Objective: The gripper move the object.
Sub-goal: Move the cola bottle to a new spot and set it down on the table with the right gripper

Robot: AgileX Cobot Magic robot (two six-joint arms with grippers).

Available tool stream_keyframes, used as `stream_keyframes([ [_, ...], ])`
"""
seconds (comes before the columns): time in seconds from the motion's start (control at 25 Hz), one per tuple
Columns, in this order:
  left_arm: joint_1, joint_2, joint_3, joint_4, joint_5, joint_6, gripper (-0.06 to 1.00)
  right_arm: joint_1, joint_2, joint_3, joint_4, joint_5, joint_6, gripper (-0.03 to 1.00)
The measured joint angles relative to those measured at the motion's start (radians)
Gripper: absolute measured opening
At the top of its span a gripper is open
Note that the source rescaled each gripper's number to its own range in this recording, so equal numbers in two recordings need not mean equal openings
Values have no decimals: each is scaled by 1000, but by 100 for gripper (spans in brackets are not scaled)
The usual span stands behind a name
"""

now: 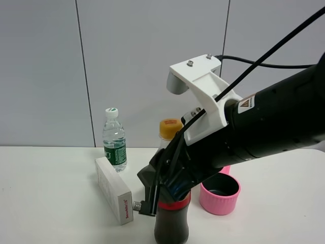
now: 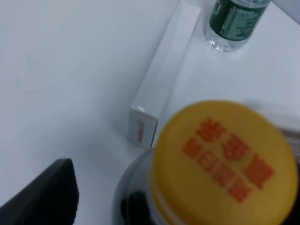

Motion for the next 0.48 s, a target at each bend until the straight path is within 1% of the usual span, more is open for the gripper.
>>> stream_keyframes([
  [0.16, 0, 0, 0, 0, 0, 0, 100, -36, 0, 0, 0, -11, -3, 40],
  [0.24, 0, 0, 0, 0, 0, 0, 100, -42, 0, 0, 0, -11, -3, 40],
  [0.28, 0, 0, 0, 0, 0, 0, 100, -42, 0, 0, 0, -11, -3, 41],
  [0.36, 0, 0, 0, 0, 0, 0, 100, -43, 0, 0, 1, -20, -3, 48],
  [0.48, 0, 0, 0, 0, 0, 0, 100, -43, 0, 0, 1, -37, -3, 64],
])
